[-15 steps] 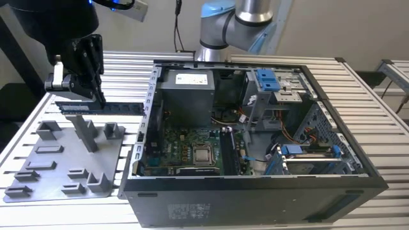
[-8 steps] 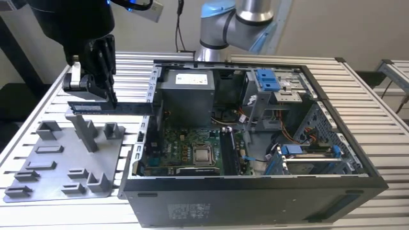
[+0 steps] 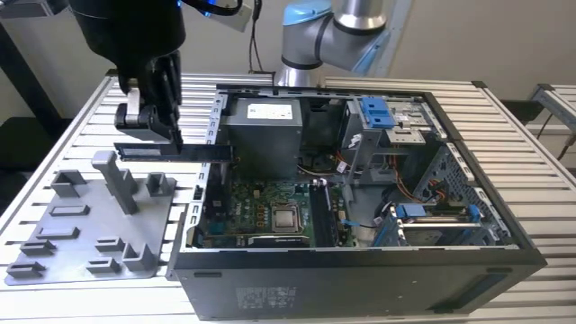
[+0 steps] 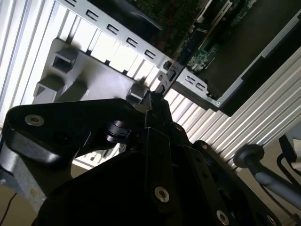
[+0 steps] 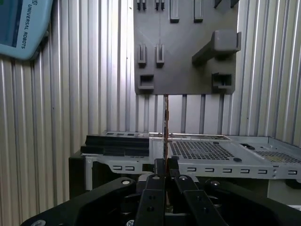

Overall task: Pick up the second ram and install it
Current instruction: 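Pick up the second ram and move it above second insertion slot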

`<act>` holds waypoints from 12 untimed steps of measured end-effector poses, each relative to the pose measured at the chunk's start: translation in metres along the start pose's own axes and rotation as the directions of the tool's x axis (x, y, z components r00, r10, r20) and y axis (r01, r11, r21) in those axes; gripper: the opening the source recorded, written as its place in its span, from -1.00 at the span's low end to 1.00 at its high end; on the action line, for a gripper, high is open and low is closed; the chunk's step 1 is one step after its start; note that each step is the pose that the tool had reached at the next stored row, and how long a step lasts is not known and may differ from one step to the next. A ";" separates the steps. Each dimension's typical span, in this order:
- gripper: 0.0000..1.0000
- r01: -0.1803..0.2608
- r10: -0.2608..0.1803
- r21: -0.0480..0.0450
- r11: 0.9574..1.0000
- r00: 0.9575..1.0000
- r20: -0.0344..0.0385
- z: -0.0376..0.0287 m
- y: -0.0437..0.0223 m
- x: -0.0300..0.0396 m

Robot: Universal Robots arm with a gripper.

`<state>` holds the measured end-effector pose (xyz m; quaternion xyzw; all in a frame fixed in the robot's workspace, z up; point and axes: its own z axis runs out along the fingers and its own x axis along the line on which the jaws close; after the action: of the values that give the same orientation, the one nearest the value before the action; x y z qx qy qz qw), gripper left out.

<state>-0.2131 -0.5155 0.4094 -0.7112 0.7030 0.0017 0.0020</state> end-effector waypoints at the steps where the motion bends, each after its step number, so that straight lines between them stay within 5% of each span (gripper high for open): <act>1: -0.73 0.000 0.000 0.000 1.000 1.000 0.000 0.0000 -0.0024 0.0000; 12: -0.73 0.000 0.000 0.000 1.000 1.000 0.000 0.0000 -0.0299 0.0004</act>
<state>-0.1833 -0.5155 0.4093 -0.7112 0.7029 0.0018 0.0019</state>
